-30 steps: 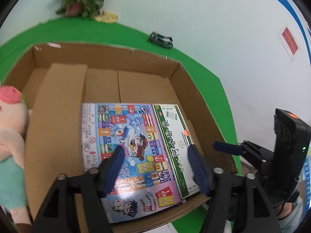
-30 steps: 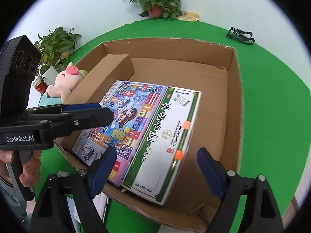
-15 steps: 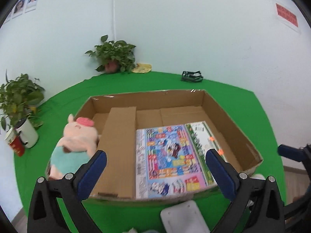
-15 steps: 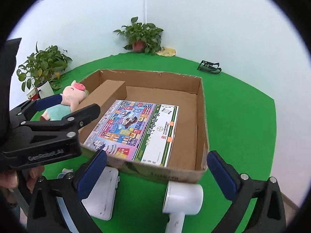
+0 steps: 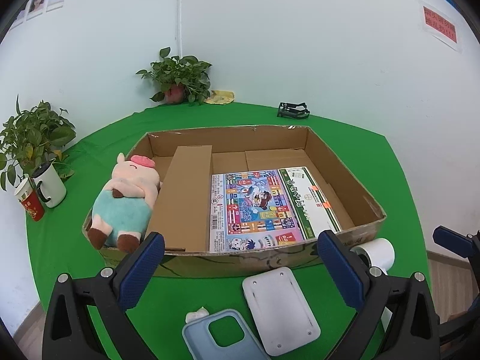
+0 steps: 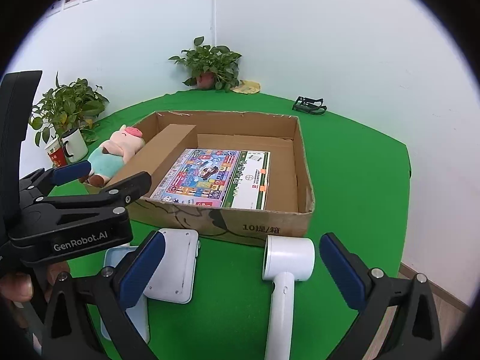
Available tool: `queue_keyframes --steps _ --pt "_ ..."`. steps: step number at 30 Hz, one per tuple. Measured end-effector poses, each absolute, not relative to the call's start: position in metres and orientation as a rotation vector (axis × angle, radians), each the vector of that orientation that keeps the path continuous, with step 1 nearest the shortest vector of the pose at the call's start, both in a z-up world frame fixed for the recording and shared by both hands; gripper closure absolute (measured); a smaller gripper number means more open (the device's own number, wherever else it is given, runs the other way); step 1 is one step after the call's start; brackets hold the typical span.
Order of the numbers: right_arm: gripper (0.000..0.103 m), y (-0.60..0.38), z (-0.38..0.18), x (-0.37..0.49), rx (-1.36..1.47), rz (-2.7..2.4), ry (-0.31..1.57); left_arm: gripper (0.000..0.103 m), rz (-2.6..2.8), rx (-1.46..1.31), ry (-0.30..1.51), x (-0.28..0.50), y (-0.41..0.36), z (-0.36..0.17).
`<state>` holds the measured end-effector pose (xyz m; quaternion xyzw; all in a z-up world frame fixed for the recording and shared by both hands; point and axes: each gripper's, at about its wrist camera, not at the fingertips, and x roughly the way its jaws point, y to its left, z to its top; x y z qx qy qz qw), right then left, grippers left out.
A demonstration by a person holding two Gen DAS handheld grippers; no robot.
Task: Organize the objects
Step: 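Move the right gripper to the white hair dryer on the table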
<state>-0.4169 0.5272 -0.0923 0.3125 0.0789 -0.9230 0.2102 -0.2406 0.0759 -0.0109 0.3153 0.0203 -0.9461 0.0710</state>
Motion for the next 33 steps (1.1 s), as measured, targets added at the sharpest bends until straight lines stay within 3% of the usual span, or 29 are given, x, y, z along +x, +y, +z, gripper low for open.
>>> queue_keyframes --steps 14,19,29,32,33 --pt "0.001 0.533 -0.097 -0.404 0.850 -2.508 0.196 0.001 -2.850 0.990 0.112 -0.236 0.079 -0.016" --pt "0.001 0.541 -0.123 -0.399 0.944 -2.439 0.170 0.001 -2.978 1.171 0.304 -0.244 0.080 -0.025" --pt "0.001 0.588 -0.158 -0.400 1.108 -2.459 0.064 0.002 -3.043 1.544 0.363 -0.272 0.132 -0.061" --pt "0.008 0.592 -0.161 -0.396 1.098 -2.494 0.081 0.009 -3.053 1.640 0.475 -0.282 0.143 -0.072" --pt "0.015 0.592 -0.163 -0.395 1.100 -2.493 0.089 0.014 -3.048 1.671 0.544 -0.285 0.145 -0.076"
